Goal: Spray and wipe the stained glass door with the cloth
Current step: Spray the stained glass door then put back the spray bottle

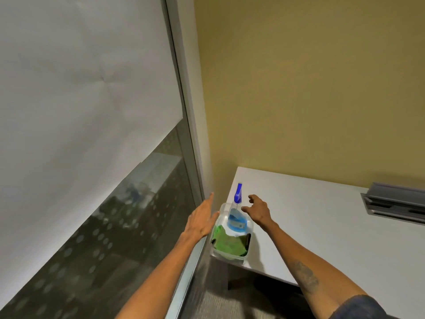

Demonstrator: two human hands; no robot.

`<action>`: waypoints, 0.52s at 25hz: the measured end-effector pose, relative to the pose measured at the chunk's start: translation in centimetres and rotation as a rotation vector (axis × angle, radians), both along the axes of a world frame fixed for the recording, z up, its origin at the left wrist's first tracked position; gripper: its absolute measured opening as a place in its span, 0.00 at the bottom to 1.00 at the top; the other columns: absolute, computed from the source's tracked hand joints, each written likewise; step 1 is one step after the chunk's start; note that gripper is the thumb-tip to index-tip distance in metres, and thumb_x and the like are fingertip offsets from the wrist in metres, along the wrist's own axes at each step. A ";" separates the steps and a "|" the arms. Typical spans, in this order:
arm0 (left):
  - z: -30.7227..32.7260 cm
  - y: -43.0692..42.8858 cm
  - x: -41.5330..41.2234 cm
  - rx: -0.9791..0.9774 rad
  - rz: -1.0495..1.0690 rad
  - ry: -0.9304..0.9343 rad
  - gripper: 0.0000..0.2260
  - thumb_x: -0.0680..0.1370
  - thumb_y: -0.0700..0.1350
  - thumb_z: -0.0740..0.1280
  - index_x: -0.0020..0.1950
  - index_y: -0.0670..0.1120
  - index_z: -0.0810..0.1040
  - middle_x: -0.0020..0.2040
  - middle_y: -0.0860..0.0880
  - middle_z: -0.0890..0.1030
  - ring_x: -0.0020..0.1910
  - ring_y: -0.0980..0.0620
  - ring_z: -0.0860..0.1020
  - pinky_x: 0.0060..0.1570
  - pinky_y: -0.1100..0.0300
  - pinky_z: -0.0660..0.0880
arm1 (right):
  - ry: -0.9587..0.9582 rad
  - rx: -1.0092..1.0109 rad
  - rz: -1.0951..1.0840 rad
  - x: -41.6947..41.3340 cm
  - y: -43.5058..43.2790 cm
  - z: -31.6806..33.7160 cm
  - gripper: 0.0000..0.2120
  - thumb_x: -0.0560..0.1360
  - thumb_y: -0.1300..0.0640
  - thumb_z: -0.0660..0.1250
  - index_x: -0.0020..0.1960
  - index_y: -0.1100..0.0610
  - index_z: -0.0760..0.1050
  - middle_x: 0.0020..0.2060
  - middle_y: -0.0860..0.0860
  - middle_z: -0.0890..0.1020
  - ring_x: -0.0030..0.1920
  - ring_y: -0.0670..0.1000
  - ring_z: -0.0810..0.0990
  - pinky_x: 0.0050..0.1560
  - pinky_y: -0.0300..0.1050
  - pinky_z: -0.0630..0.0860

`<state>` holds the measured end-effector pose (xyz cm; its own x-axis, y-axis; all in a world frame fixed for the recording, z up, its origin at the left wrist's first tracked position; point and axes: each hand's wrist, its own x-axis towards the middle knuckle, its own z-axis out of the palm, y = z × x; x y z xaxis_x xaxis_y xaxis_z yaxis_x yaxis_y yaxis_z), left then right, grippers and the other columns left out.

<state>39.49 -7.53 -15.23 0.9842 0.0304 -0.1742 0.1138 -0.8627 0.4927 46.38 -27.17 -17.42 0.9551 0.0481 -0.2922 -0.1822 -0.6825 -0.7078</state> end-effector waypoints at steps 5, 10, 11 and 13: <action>-2.1 0.9 4.0 -0.052 -0.007 0.105 0.33 0.84 0.55 0.61 0.84 0.51 0.48 0.83 0.46 0.59 0.80 0.43 0.62 0.77 0.44 0.62 | 0.068 0.014 0.026 3.5 1.5 -3.5 0.29 0.78 0.59 0.72 0.75 0.61 0.68 0.72 0.58 0.74 0.71 0.60 0.74 0.69 0.51 0.71; -2.7 2.5 6.3 -0.065 0.002 0.129 0.32 0.84 0.51 0.62 0.84 0.50 0.50 0.82 0.48 0.61 0.81 0.46 0.61 0.77 0.48 0.61 | 0.061 0.076 -0.029 5.2 3.2 -4.8 0.19 0.79 0.56 0.71 0.66 0.63 0.74 0.63 0.60 0.81 0.61 0.62 0.79 0.61 0.51 0.74; -2.6 2.6 6.4 -0.070 0.006 0.130 0.32 0.84 0.51 0.62 0.84 0.50 0.50 0.82 0.48 0.61 0.81 0.46 0.61 0.77 0.48 0.61 | 0.058 0.074 -0.030 5.3 3.4 -4.8 0.18 0.80 0.55 0.70 0.65 0.63 0.74 0.62 0.61 0.81 0.61 0.62 0.79 0.60 0.51 0.75; -2.6 2.7 6.1 -0.077 0.010 0.128 0.31 0.84 0.51 0.62 0.84 0.50 0.50 0.82 0.48 0.62 0.81 0.46 0.62 0.78 0.47 0.61 | 0.050 0.066 -0.026 5.2 3.8 -4.7 0.17 0.81 0.55 0.68 0.65 0.63 0.73 0.62 0.61 0.81 0.61 0.62 0.80 0.60 0.49 0.75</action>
